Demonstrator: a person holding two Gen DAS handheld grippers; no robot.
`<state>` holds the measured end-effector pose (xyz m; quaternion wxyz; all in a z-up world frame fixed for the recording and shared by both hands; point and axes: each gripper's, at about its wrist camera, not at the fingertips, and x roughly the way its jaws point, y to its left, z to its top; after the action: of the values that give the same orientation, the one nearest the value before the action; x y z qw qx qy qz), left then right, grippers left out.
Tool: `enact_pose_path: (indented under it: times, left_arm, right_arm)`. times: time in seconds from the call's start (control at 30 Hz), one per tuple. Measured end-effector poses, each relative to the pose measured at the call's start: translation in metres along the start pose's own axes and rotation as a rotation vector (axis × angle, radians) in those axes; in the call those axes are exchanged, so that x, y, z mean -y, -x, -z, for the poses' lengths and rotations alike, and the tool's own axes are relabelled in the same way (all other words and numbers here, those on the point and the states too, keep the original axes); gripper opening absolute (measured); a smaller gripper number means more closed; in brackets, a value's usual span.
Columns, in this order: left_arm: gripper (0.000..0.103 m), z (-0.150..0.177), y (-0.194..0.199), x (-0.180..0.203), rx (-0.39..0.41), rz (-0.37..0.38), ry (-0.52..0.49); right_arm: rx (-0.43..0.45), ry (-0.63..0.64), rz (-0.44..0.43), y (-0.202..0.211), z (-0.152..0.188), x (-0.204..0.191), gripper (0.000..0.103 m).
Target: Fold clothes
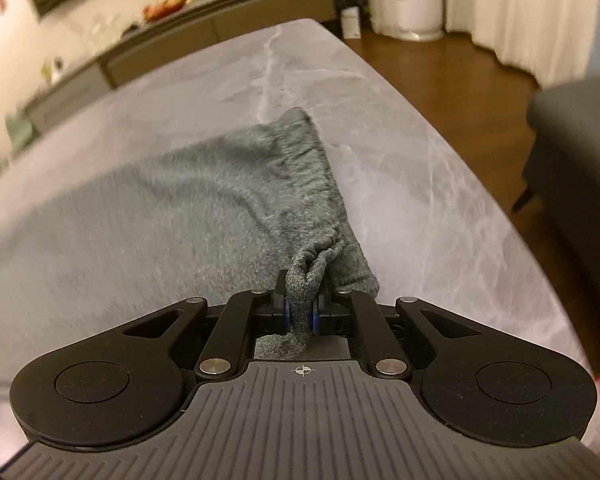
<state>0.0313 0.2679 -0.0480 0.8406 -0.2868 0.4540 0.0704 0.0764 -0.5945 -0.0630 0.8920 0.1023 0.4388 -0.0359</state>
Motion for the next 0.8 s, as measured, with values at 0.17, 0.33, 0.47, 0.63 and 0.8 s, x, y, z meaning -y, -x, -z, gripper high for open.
enact_pose_path:
  times: [0.17,0.33,0.47,0.63,0.8]
  left_arm:
    - [0.007,-0.017,-0.022,0.004,0.037,0.077,0.021]
    - [0.010,-0.003,-0.007,0.000,0.064,0.120,0.003]
    - [0.020,0.000,0.028,-0.032,0.171,0.144,0.063]
    - [0.022,-0.030,0.033,-0.067,0.229,0.217,0.201]
    - [0.020,-0.049,-0.001,-0.065,0.124,0.186,0.217]
  right_arm:
    - [0.045,0.097,0.132,-0.012,-0.014,-0.019,0.007]
    - [0.038,0.144,0.256,-0.023,-0.030,-0.036,0.015]
    - [0.049,0.116,0.348,0.003,-0.032,-0.040,0.042]
    - [0.261,0.033,0.331,0.078,-0.047,-0.092,0.056]
    - [0.320,0.338,0.014,0.106,-0.024,-0.266,0.061]
